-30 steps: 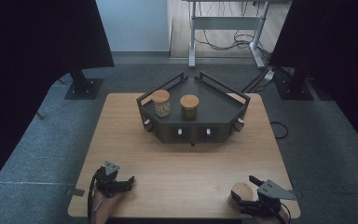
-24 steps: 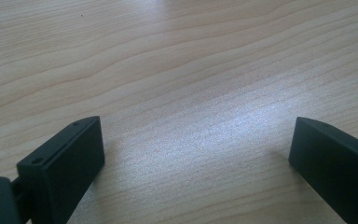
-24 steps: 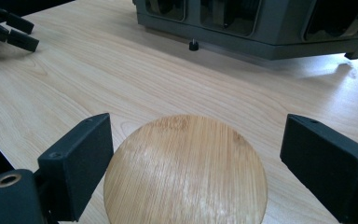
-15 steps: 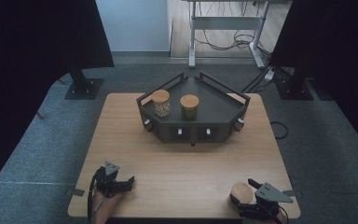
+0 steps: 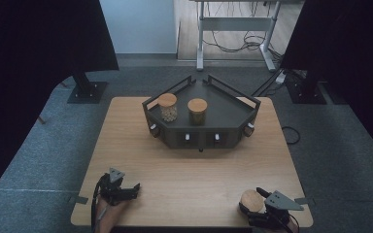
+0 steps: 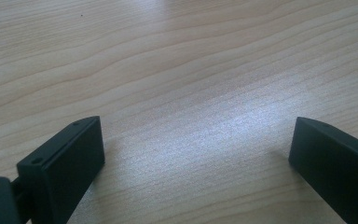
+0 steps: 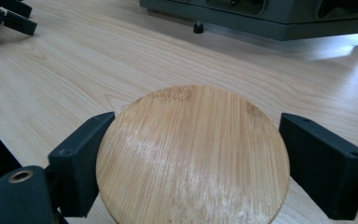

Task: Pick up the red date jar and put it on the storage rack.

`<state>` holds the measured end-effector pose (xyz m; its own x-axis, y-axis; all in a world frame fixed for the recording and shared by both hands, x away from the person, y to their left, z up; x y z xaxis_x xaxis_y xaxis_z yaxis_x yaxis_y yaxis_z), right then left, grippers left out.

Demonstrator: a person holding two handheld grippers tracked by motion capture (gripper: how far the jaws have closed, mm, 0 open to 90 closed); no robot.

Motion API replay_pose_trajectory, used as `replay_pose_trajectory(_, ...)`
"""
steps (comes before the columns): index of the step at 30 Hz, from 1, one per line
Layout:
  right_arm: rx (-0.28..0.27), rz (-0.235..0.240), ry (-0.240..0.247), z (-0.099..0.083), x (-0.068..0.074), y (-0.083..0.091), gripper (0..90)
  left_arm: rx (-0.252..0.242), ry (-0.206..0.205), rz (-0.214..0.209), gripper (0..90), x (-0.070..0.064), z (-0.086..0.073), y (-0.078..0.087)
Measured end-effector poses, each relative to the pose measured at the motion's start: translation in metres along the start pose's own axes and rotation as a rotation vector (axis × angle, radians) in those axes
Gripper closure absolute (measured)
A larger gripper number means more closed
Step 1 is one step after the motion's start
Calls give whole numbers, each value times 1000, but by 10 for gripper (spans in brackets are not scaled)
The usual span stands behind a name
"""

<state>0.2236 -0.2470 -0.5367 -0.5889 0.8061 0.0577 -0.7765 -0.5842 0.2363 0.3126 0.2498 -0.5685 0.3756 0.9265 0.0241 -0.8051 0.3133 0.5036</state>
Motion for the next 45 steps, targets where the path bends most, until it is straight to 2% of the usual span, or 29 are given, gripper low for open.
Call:
replay_pose_trajectory(7, 19, 22, 1, -2, 2, 0, 217, 0, 0, 0, 29, 0, 0, 0)
replay_pose_trajectory(27, 21, -17, 9, 0, 8, -4, 227, 0, 0, 0, 29, 0, 0, 0)
replay_pose_trajectory(37, 3, -30, 14, 12, 10, -5, 227, 0, 0, 0, 29, 0, 0, 0)
replay_pose_trajectory(45, -6, -48, -2, 23, 8, -8, 227, 0, 0, 0, 29, 0, 0, 0)
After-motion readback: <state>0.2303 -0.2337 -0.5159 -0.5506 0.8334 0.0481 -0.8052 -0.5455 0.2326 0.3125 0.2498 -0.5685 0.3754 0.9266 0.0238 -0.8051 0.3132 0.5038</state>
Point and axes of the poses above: each handheld gripper's, and its own axes: y roughly backward along the jaws, z roughly out of its top, x roughly to its left, the point moved 2 cm from there along -y, roughly forward along the jaws, and after that the axes turned 14 degrees about -x, right-handed, at the moved point
